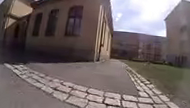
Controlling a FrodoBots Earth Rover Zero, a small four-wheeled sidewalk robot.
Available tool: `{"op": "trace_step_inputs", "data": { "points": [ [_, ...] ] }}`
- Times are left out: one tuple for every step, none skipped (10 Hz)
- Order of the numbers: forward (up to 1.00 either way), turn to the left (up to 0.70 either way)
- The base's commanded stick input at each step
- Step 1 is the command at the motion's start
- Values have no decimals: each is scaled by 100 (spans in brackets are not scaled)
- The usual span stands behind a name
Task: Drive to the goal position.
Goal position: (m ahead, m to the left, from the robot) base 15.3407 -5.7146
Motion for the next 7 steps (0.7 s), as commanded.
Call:
{"op": "trace_step_inputs", "data": {
  "points": [
    [70, -13],
    [70, 3],
    [70, 3],
    [70, 3],
    [70, 3],
    [70, 3],
    [70, 3]
  ]
}}
